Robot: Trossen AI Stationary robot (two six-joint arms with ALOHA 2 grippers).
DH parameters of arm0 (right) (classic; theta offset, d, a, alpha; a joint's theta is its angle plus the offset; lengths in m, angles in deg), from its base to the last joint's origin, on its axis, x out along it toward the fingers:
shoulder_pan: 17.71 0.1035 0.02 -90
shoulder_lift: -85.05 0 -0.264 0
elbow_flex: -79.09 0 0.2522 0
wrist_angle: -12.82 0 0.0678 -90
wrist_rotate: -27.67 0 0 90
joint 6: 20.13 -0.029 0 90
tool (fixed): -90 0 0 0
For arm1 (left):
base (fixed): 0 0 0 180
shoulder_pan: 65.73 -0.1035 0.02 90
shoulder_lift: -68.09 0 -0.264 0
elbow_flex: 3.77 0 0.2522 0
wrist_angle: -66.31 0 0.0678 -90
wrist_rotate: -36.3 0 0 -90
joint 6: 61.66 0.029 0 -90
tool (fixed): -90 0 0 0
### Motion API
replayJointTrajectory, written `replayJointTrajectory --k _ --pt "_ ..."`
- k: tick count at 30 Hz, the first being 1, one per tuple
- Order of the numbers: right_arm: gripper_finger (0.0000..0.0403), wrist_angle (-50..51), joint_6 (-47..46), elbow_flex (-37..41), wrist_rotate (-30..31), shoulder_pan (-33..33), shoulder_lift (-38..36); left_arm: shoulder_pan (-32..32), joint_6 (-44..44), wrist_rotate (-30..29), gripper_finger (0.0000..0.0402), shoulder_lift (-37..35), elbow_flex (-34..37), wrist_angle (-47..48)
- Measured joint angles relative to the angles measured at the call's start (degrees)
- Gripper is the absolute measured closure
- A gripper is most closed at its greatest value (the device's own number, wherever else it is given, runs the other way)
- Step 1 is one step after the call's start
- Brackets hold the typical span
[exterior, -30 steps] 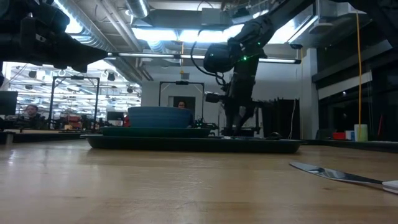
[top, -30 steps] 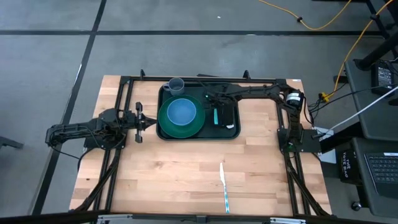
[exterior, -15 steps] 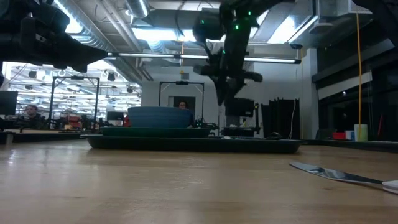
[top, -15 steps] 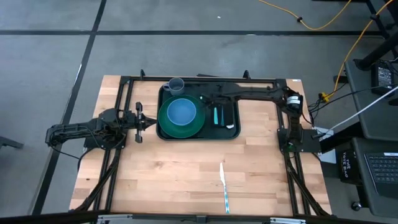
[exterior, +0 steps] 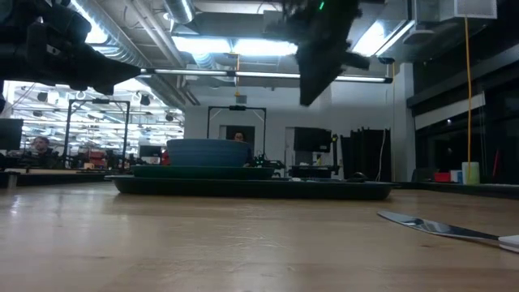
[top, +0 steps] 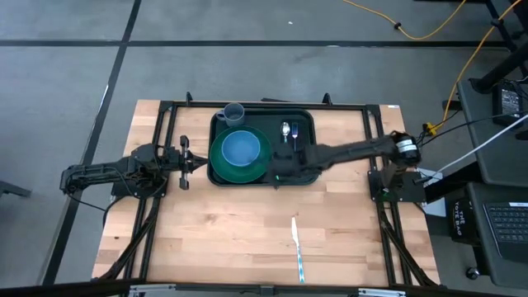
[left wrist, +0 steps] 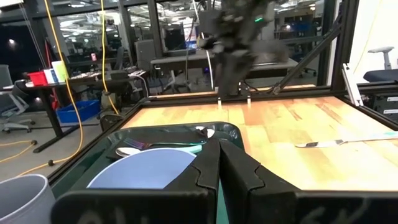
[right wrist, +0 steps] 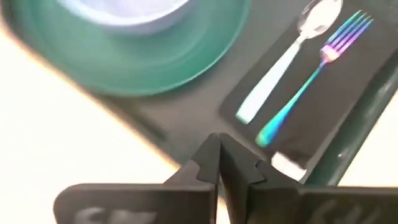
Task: Set up tray
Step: Put the blue patterned knife to the right of the fork on the black napkin
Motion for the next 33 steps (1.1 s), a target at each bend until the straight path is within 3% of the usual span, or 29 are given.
replayJointTrajectory --k 7,14,22,33 --pt "0.0397 0.3 -4.3 0.0 -6.2 10.2 -1.1 0.0 0.1 -0.3 0.0398 0.0 0.0 -0.2" --pt "0.0398 1.4 -15.1 0.0 -8.6 17.9 -1.1 0.0 0.1 -0.4 0.0398 0.0 0.0 -0.3" --pt "0.0396 3.7 -21.5 0.0 -13.7 24.1 -1.1 0.0 0.1 -0.4 0.0398 0.0 0.0 -0.3" --pt "0.0399 -2.6 -30.5 0.0 -16.6 29.6 -0.3 0.0 0.1 -0.5 0.0398 0.0 0.0 -0.3"
